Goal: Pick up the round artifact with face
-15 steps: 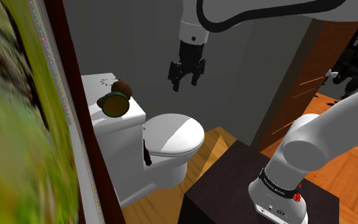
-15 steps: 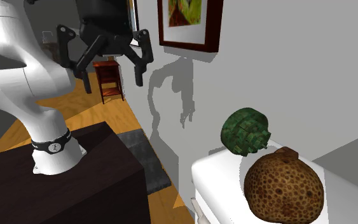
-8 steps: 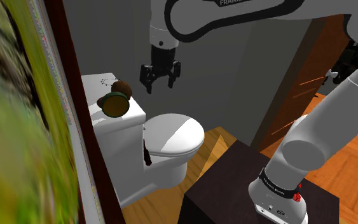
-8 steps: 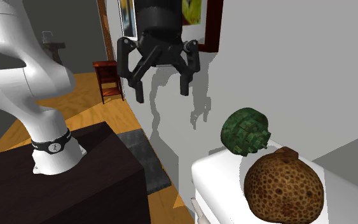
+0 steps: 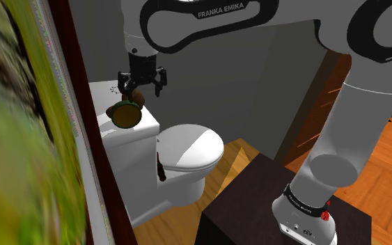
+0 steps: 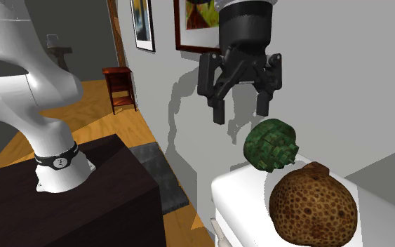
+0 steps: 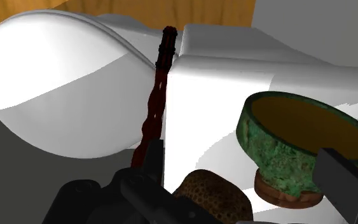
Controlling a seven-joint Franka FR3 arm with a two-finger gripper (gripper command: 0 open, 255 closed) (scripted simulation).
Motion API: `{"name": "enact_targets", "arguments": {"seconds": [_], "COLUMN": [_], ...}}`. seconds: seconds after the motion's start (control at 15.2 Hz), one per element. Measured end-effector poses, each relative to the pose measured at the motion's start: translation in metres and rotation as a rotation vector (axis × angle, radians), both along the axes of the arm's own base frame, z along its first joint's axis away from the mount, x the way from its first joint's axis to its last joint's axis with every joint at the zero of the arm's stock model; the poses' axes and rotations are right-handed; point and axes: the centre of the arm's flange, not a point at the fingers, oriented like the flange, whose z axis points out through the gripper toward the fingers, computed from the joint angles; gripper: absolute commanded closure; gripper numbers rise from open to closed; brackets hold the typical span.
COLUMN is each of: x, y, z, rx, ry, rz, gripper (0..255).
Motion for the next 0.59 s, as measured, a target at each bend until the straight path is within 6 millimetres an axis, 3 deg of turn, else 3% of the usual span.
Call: {"name": "enact_targets", "arguments": {"seconds": [0.4,0.59], "x": [0.055,0.061], "y": [0.047,0.053], "z": [-0.007,-0.021], "rx": [-0.015,-0.018], "ry": [-0.049,-0.055], "rz": [-0.045,-0.052], "gripper": [0,0]}}
